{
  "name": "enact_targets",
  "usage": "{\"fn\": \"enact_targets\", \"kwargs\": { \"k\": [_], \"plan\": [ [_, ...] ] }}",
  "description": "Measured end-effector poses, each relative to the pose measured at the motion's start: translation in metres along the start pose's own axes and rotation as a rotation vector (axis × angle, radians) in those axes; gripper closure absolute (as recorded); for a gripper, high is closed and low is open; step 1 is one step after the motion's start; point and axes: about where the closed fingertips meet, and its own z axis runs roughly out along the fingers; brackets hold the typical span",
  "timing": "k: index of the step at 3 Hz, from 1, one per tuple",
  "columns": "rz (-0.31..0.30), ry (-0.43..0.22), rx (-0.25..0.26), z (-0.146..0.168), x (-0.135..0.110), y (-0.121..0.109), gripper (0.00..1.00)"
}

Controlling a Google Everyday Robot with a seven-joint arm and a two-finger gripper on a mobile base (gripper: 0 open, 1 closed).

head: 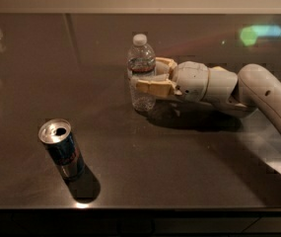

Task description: Place water bottle upright

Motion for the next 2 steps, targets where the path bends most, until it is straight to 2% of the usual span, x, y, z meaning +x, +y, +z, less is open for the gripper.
{"fn": "enact_targets", "kwargs": {
  "k": [1, 2],
  "plan": [
    [-0.001, -0.001, -0.005, 0.0026, -0.0007, 0.0011, 0.12],
    [-0.001, -0.001, -0.010, 0.0051, -0.0013, 0.0023, 0.00]
  ]
}}
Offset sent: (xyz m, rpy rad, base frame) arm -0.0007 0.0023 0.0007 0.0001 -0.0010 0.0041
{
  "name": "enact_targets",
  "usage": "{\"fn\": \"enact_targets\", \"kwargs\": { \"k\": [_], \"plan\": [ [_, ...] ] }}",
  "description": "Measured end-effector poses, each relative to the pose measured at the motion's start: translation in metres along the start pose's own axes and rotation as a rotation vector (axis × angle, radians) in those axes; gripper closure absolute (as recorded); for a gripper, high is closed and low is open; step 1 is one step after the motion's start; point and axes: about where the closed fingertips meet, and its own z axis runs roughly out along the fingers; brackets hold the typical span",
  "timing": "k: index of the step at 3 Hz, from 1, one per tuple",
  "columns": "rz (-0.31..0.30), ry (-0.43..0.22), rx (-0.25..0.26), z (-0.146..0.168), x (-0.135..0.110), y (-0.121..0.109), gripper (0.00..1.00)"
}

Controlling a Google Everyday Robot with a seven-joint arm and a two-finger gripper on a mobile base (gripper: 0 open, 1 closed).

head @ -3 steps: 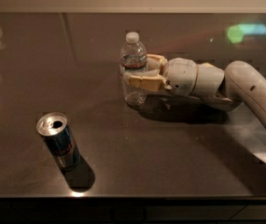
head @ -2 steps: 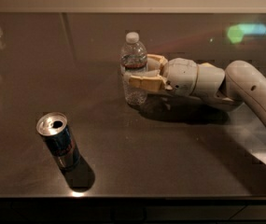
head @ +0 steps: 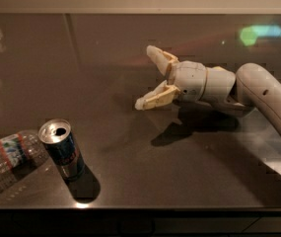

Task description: Place water bottle upright

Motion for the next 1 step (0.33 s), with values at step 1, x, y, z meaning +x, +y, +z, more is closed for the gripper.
{"fn": "enact_targets", "kwargs": {
  "k": [1],
  "plan": [
    [0.000, 0.000, 0.000, 0.0001, 0.0000, 0.0000, 0.00]
  ]
}}
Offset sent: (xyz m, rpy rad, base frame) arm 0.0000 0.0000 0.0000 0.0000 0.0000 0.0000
